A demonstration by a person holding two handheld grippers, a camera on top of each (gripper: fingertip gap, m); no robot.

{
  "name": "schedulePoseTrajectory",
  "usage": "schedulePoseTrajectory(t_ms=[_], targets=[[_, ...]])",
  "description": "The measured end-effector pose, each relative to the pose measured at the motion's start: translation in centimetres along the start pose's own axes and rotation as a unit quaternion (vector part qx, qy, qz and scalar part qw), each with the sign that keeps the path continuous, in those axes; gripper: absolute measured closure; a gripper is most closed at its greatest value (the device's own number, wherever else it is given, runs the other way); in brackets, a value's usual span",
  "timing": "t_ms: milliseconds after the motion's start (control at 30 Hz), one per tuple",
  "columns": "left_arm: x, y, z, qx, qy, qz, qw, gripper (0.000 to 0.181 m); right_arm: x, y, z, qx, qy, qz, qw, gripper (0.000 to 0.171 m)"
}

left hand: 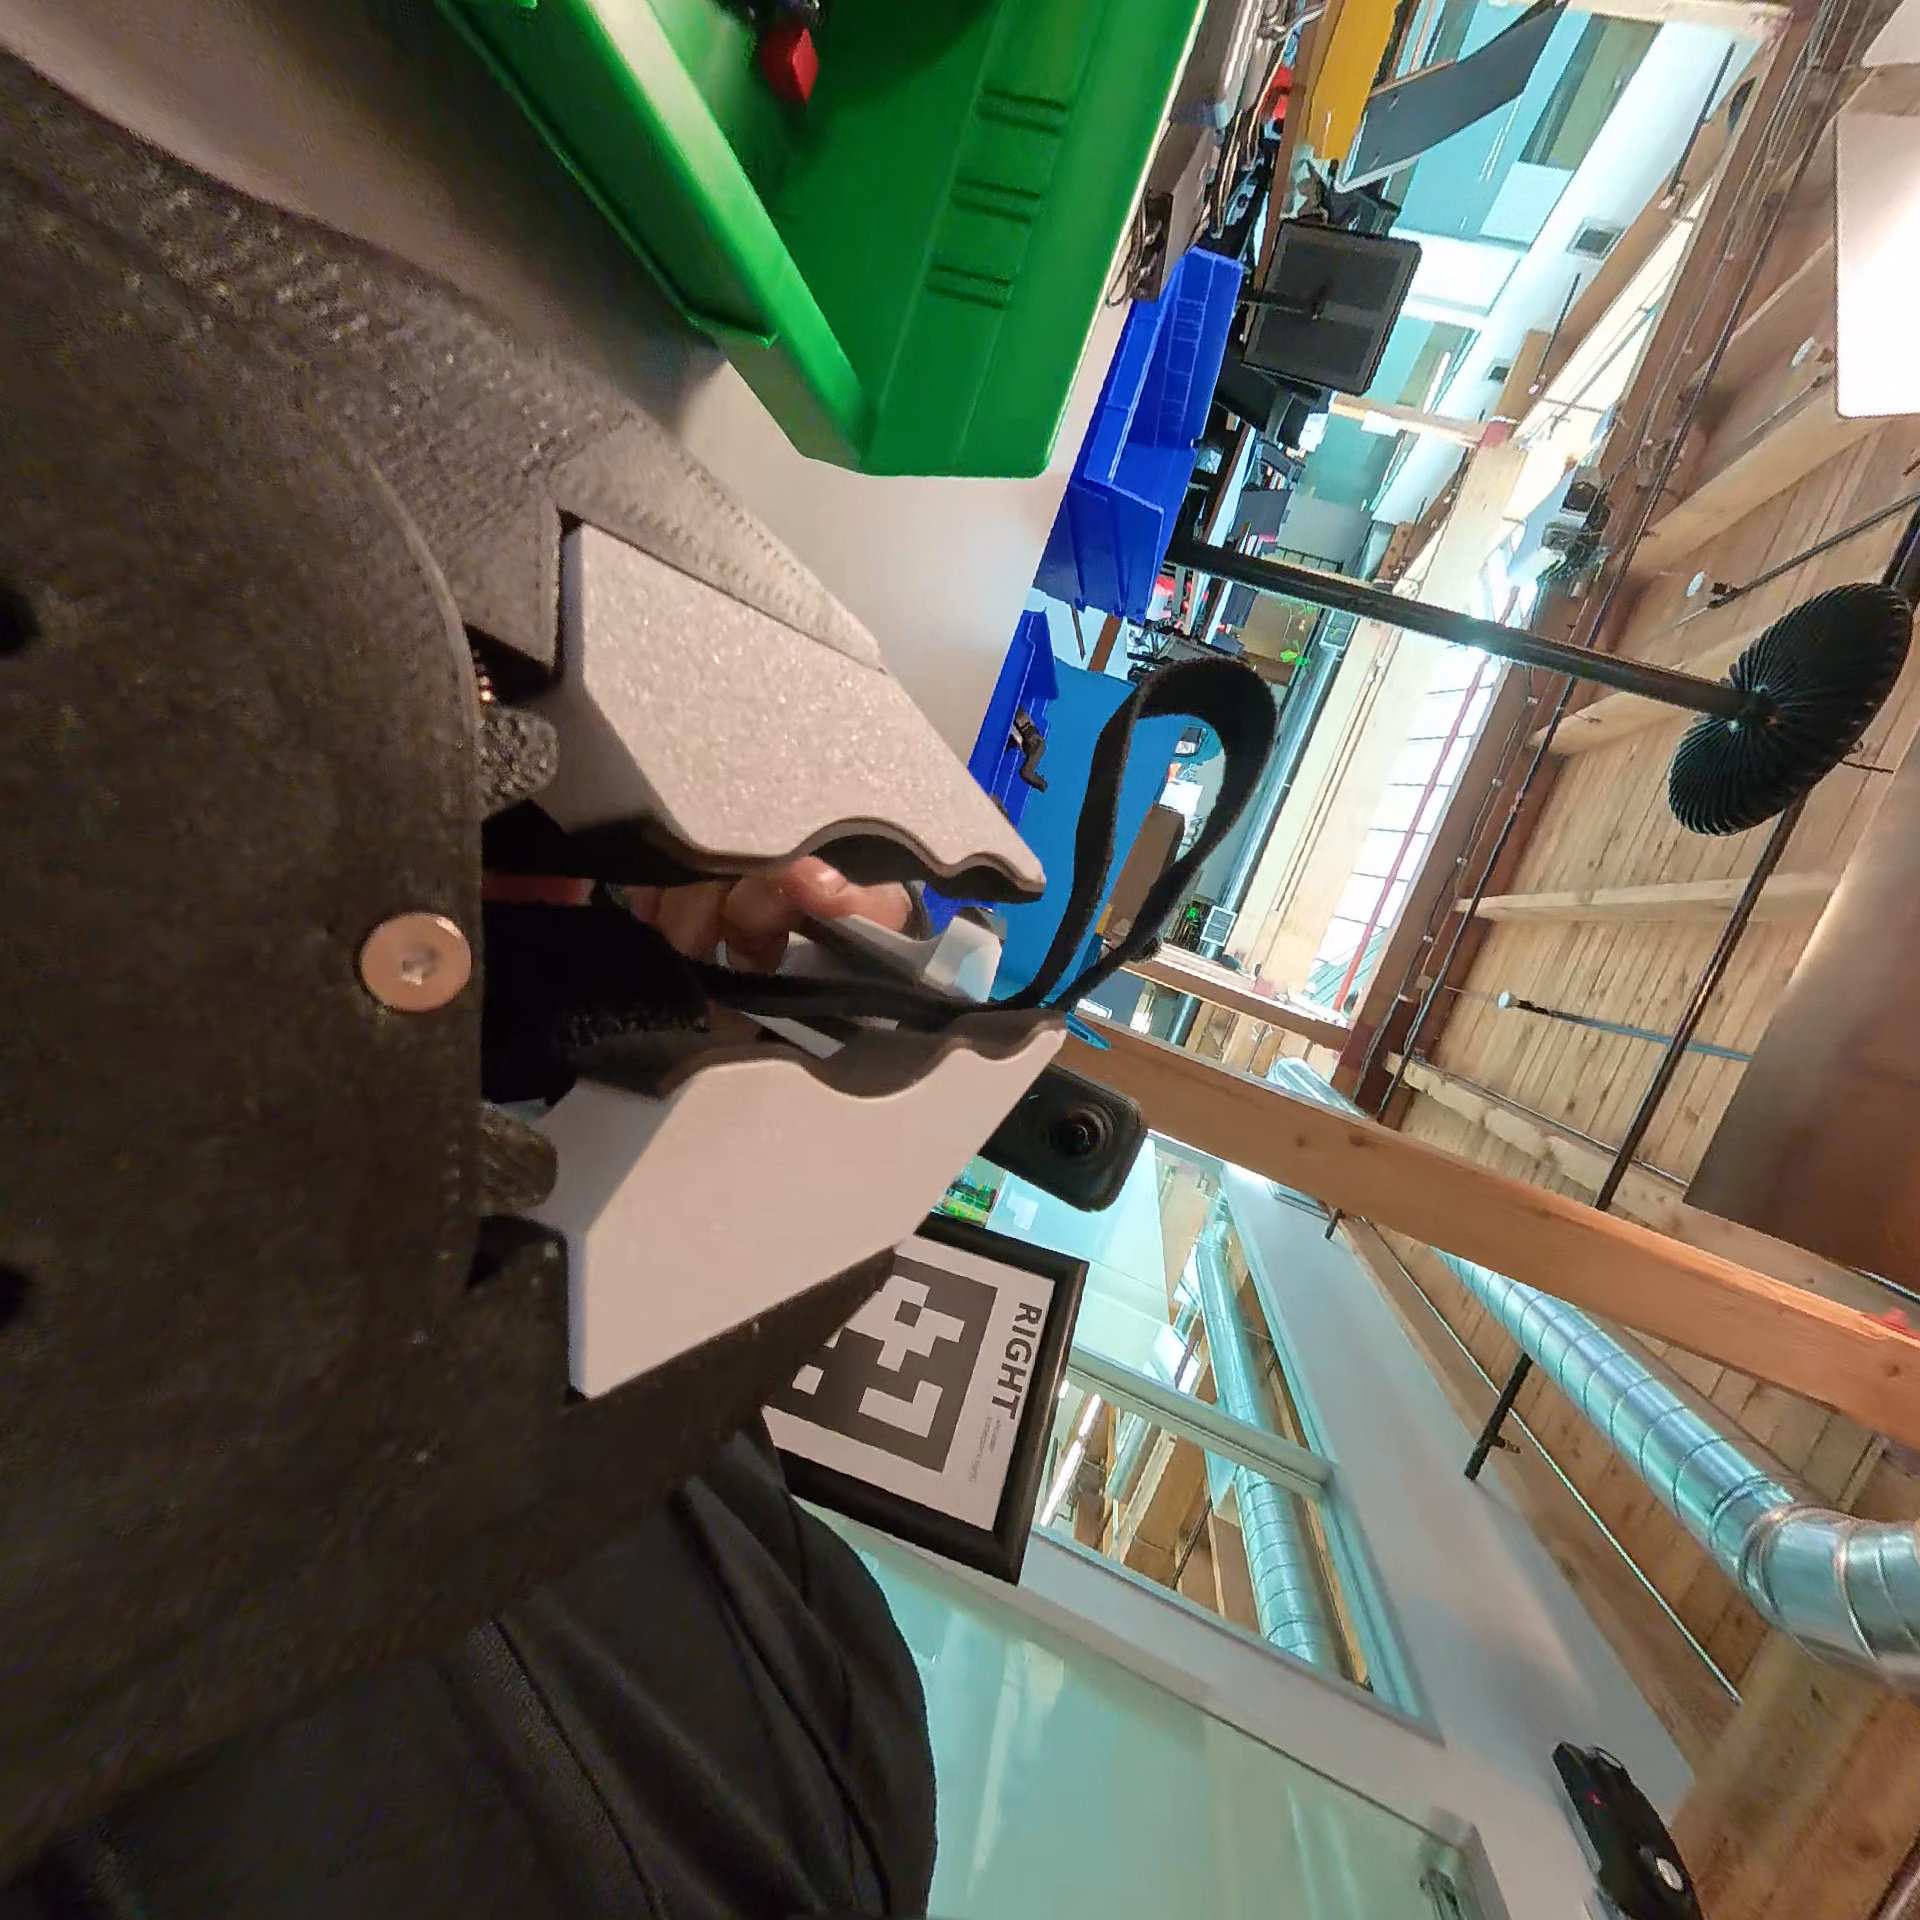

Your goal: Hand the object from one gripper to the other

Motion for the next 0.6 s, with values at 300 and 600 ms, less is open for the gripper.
schedulePoseTrajectory(t_ms=[300, 600], targets=[[-0.1, -0.2, -0.1, -0.033, 0.007, 0.006, 0.999, 0.150, 0.0, 0.0, 0.2, -0.008, -0.006, 0.006, 1.000, 0.165], [0.2, 0.4, 1.0, -0.022, -0.028, 0.020, 0.999, 0.169, 0.6, -0.4, 1.4, -0.054, -0.047, 0.008, 0.997, 0.164]])
Point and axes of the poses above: each gripper's, where its closed fingertips meet, x out along the fingers, z out of its underside, y = z × x across the jaws, the point moved 3 cm from there along -x, back along the fingers, and after that the axes turned 1 degree about y, right-handed, at the moved point
